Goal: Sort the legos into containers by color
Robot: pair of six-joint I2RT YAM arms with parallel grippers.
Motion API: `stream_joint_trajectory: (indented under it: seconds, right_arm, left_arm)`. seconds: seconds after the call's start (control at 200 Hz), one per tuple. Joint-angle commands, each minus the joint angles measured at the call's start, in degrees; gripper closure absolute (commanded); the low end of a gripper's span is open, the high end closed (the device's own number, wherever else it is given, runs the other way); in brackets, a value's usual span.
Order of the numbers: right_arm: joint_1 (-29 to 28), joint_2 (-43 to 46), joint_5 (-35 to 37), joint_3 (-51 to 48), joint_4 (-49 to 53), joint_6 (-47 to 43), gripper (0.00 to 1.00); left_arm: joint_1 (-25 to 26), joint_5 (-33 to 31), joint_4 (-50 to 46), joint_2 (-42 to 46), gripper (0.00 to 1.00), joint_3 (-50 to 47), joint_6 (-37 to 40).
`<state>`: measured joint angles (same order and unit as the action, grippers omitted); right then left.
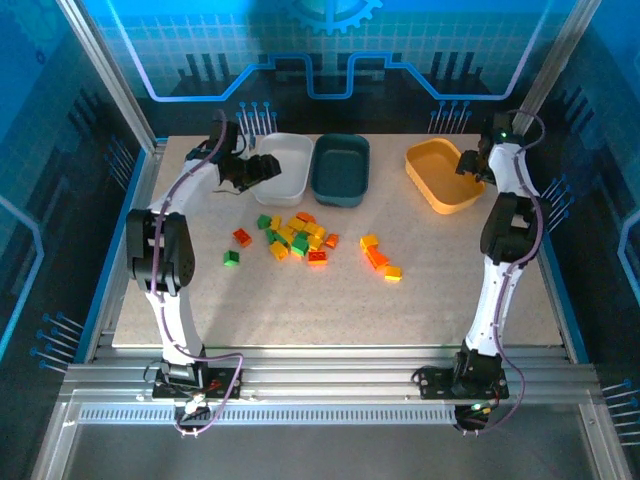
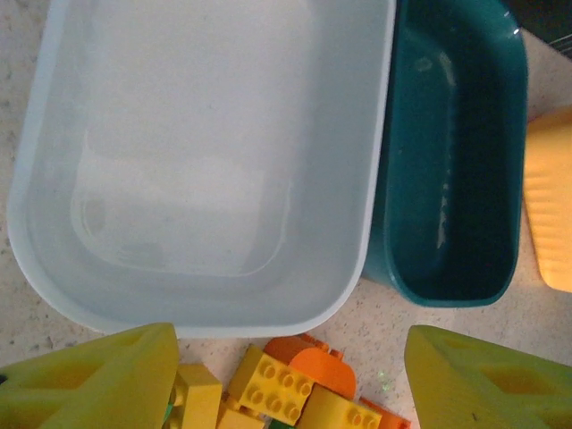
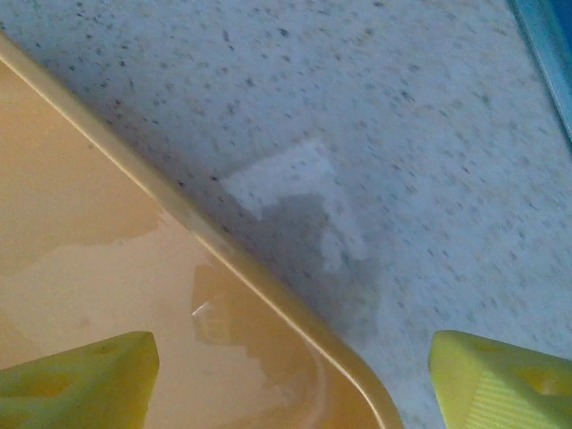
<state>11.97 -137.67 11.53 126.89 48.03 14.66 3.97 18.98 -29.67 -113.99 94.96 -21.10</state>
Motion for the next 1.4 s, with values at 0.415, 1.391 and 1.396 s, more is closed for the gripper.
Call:
stream_joint_trajectory:
  seconds: [0.415, 1.391, 1.396]
  right_arm:
    - [-0.5, -0.8, -7.5, -3.0, 2.8, -1.8, 0.44]
    - [-6.1, 6.6, -14.4, -18.4, -5.5, 1.8, 0.55]
    - [-6.2, 6.6, -14.2, -18.4, -5.6, 1.8, 0.55]
  left_arm:
    - [0.1, 2.4, -0.2, 3.9, 0.30, -4.8, 0.3]
    - [0.3, 2.9, 1.7, 10.2, 0.30, -10.7, -1.6]
    - [0.3, 2.9, 1.7, 10.2, 0.30, -10.8, -1.6]
